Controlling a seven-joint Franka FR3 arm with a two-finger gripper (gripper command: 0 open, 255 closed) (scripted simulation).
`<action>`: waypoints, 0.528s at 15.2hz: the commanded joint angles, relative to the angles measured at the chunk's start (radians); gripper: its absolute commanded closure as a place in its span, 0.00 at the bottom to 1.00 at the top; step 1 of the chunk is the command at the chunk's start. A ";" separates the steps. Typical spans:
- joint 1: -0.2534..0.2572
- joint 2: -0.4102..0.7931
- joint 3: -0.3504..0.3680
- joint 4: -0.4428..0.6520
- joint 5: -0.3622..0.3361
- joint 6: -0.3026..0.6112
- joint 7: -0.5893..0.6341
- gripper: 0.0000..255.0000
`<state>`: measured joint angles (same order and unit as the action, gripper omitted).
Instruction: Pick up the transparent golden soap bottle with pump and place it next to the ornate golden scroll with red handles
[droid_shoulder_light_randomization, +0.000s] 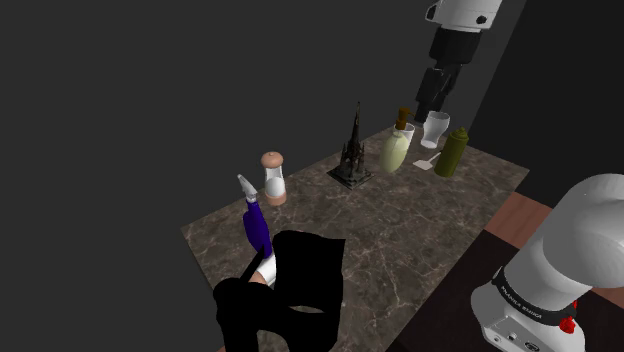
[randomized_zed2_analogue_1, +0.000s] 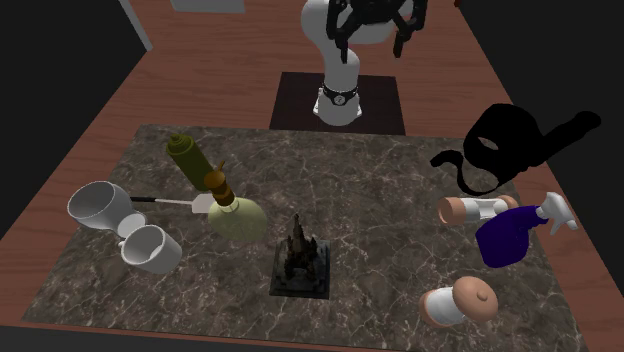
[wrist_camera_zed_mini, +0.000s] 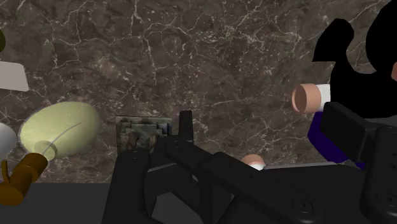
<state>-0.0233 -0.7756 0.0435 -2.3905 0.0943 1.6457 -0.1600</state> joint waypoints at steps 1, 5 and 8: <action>0.000 0.000 0.000 0.000 0.000 0.000 0.000 0.00; -0.022 0.078 -0.068 0.000 -0.051 0.078 -0.101 0.00; -0.036 0.148 -0.117 0.014 -0.081 0.137 -0.174 0.00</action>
<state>-0.0553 -0.6600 -0.0575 -2.3824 0.0226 1.7546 -0.3087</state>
